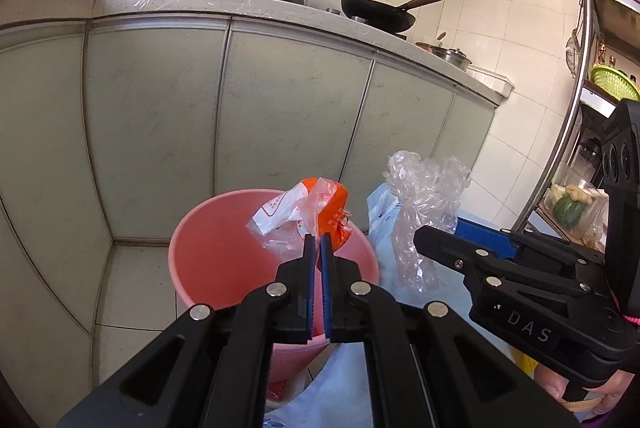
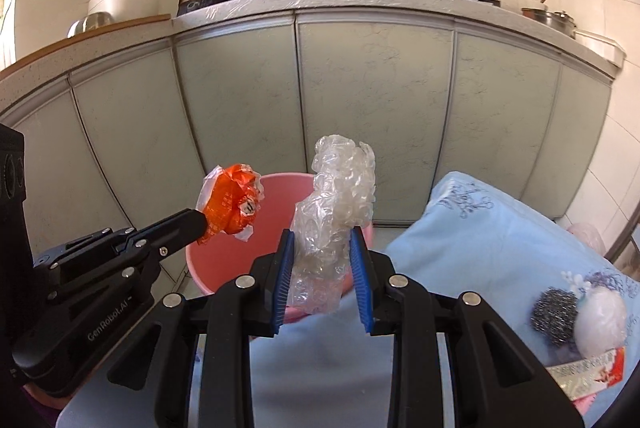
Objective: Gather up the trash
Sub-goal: 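Carry both items over the pink bin and open both grippers to drop them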
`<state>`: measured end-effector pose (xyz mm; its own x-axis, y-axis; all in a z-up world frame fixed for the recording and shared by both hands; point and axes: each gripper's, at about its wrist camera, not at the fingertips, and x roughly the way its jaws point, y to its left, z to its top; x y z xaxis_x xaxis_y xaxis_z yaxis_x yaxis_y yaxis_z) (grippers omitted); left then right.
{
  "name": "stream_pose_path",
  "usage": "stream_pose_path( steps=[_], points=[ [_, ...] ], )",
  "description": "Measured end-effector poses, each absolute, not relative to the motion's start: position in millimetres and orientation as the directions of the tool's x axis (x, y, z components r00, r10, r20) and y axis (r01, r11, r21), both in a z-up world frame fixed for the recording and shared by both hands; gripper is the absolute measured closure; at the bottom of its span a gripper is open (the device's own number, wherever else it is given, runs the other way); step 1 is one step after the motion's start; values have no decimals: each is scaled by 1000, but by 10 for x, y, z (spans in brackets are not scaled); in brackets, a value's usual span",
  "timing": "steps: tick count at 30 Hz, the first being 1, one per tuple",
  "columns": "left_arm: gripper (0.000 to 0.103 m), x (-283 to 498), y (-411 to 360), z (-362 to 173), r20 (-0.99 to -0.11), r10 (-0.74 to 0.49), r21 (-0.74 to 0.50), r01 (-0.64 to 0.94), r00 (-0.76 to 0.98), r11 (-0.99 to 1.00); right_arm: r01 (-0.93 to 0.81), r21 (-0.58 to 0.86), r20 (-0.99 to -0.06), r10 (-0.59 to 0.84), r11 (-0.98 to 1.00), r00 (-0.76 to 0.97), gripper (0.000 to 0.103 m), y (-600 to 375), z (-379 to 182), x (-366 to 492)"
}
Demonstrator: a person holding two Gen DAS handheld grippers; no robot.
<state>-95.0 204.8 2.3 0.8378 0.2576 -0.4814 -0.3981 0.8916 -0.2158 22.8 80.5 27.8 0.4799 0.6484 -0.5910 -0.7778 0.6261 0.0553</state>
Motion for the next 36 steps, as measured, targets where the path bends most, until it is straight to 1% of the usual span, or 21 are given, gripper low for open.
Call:
stream_pose_path(
  steps=[12,20,23,25,26,28,29,30,34,36],
  points=[
    [100,-891,2320,-290,-552,271,-221,-451,789,865,-804,59,-669,621,591,408,74,1353,-45,363],
    [100,-834,2442,-417,-595,259,-226,-468,761,855,-785,114,-728,589,609,351,74,1470,-219,537],
    [99,-811,2479,-441,-604,273,-221,-486,749,845,-781,126,-743,580,611,334,73,1496,-266,590],
    [97,-791,2509,-459,-614,273,-226,-496,741,839,-783,122,-747,576,610,333,73,1497,-285,606],
    [94,-773,2510,-459,-618,272,-233,-502,738,833,-785,120,-747,576,607,331,73,1499,-289,608],
    [82,-775,2535,-472,-626,263,-254,-511,734,821,-792,119,-745,581,599,328,72,1488,-291,606],
    [73,-783,2543,-473,-629,263,-259,-516,732,817,-794,118,-743,584,596,328,70,1483,-288,602],
    [70,-788,2546,-472,-630,264,-263,-521,730,812,-797,119,-740,588,593,327,69,1475,-283,599],
    [70,-814,2533,-433,-625,267,-264,-520,734,812,-800,130,-723,609,585,328,67,1440,-231,594],
    [69,-820,2518,-400,-620,270,-262,-519,737,814,-794,152,-711,623,588,325,63,1402,-198,608]
  ],
)
